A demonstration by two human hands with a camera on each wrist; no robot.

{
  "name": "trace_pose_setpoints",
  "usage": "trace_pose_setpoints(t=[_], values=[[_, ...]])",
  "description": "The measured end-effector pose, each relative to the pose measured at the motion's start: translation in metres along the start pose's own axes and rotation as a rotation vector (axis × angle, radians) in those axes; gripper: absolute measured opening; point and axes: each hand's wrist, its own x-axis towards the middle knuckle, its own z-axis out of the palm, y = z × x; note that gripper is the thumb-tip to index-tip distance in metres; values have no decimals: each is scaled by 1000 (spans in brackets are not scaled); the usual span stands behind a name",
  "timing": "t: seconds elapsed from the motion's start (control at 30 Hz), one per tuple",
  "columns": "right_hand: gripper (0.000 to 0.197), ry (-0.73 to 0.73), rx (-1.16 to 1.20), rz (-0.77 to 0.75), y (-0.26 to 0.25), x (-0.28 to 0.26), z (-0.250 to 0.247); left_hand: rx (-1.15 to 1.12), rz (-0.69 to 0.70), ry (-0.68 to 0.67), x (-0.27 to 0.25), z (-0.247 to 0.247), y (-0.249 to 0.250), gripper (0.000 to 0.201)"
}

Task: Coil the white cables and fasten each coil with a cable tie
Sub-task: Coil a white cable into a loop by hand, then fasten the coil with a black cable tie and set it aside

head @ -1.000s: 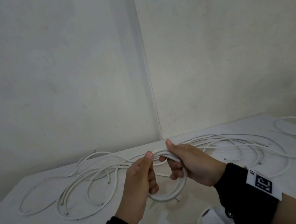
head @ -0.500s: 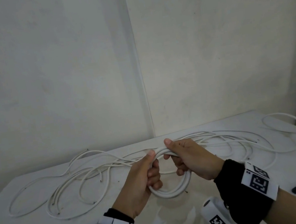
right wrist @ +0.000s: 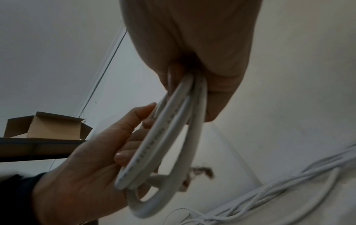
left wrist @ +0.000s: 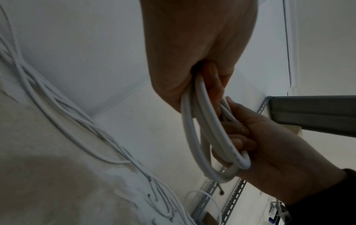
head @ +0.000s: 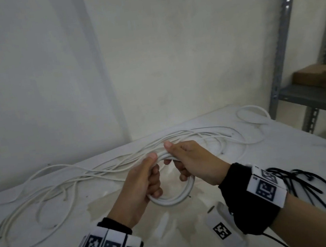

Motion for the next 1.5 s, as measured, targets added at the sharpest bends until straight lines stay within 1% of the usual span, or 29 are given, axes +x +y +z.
trace_pose_setpoints(t=[0.13, 0.3, 0.4, 0.47, 0.53, 0.6, 0.77, 0.83, 0.9, 1.0, 1.03, 1.07, 1.1, 1.17, 1.2, 1.3, 1.33, 1.4, 1.43, 1.47, 1.5], values=[[45, 26, -11, -10, 5, -14, -17, 7, -15, -52, 1, 18, -6, 37], [44, 36, -6, 9, 13, -37, -39, -2, -25, -54, -6, 47, -16, 37], [46, 76, -104, -10, 21, -53, -56, -4, -25, -58, -11, 60, -22, 38], [46, 115, -130, 38, 28, -63, -72, -15, -26, -51, -12, 63, -25, 38], [36, 166, -156, 133, 35, -74, -94, -22, -26, -39, -12, 64, -28, 38], [27, 237, -282, 196, 45, -83, -121, -24, -28, -25, -10, 64, -29, 38], [9, 370, -665, 282, 68, -96, -182, -20, -39, -11, -5, 68, -31, 37], [5, 389, -805, 340, 73, -96, -197, -11, -38, -10, -3, 69, -32, 37], [12, 372, -937, 428, 78, -96, -207, 1, -35, -10, -1, 70, -32, 37], [40, 299, -1029, 618, 87, -94, -210, 14, -40, -4, 0, 70, -33, 36], [46, 269, -1041, 667, 88, -93, -209, 19, -40, -1, 1, 70, -33, 36], [46, 236, -1049, 702, 90, -92, -207, 23, -40, 5, 2, 70, -32, 36], [40, 215, -1051, 714, 89, -90, -205, 24, -34, 11, 3, 69, -31, 36], [28, 201, -1030, 716, 87, -85, -201, 23, -34, 17, 5, 68, -30, 36], [26, 196, -1031, 707, 87, -82, -198, 22, -35, 18, 6, 68, -29, 36], [33, 195, -1058, 665, 87, -71, -191, 30, -35, 21, 8, 68, -29, 36], [30, 188, -1057, 649, 87, -67, -187, 35, -37, 24, 8, 67, -30, 36], [11, 163, -1059, 641, 87, -57, -181, 42, -41, 31, 9, 65, -31, 36], [16, 181, -1052, 645, 87, -53, -178, 44, -43, 34, 9, 64, -31, 35], [26, 197, -1054, 652, 86, -49, -174, 48, -44, 37, 9, 62, -32, 35], [31, 209, -1055, 658, 86, -46, -172, 50, -45, 40, 9, 59, -32, 35]])
